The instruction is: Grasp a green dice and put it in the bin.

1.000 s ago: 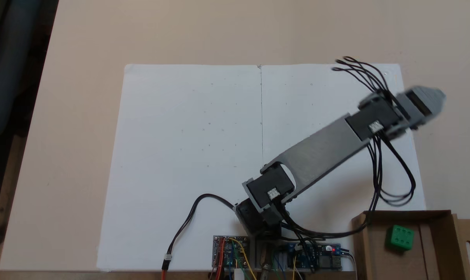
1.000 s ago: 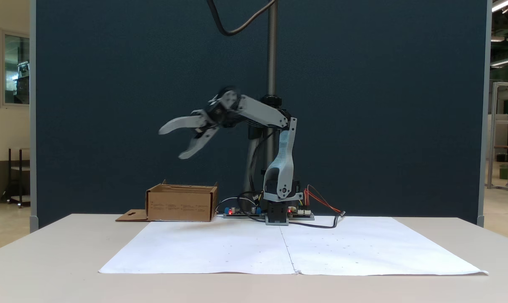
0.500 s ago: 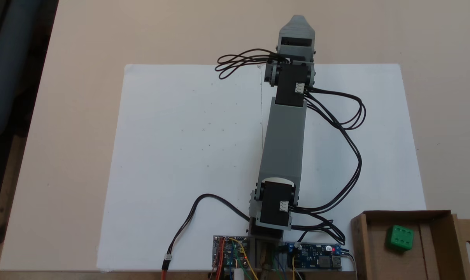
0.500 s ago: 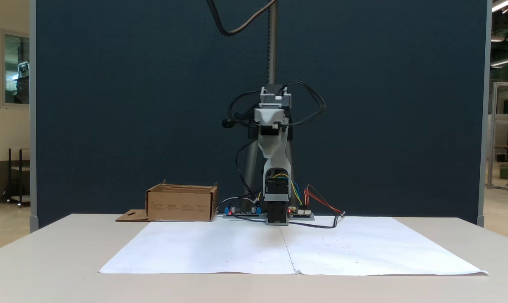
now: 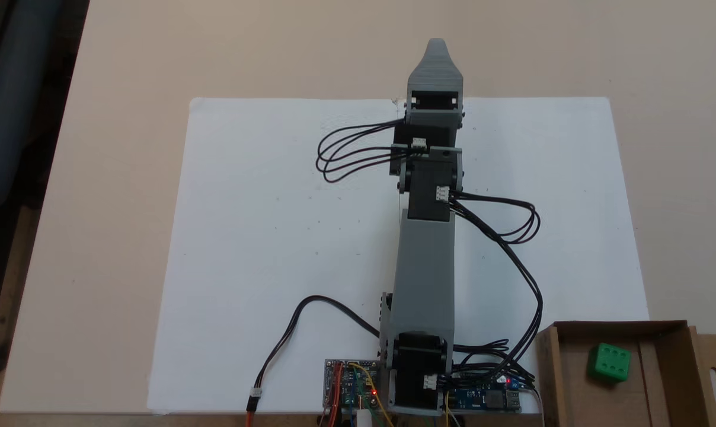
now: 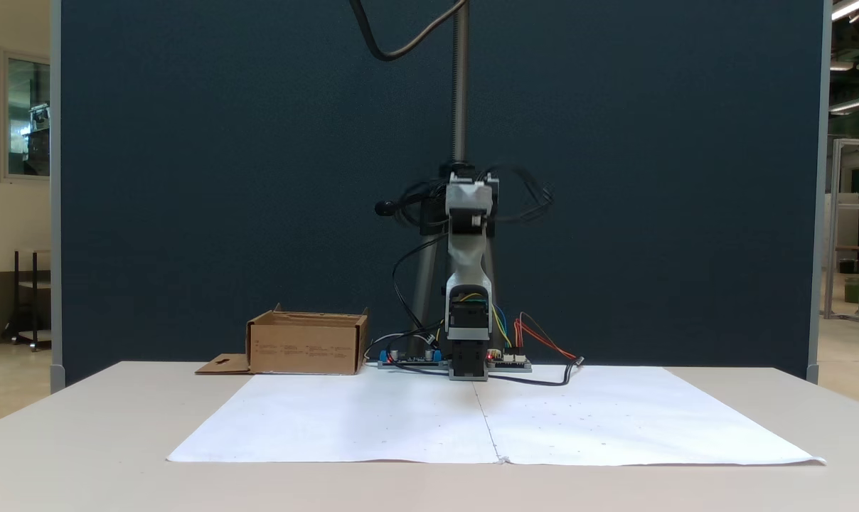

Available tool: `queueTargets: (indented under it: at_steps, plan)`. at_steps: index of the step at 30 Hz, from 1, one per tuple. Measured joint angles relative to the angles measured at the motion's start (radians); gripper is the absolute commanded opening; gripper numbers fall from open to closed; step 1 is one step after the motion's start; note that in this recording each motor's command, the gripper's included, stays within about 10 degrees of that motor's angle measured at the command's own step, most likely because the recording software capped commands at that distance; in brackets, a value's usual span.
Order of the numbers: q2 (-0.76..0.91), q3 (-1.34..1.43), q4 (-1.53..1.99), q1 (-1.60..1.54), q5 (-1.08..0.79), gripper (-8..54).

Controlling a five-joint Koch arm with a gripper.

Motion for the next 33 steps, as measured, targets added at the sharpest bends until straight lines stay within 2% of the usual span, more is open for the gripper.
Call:
queueTargets:
  at_steps: [8, 16, 33]
  plan:
    - [0.115, 0.387, -0.253, -0.002, 0.002, 44.6]
    - [0.132, 0.746, -0.52, -0.034, 0.0, 44.7]
    - [0.132, 1.025, -1.054, -0.097, 0.002, 44.4]
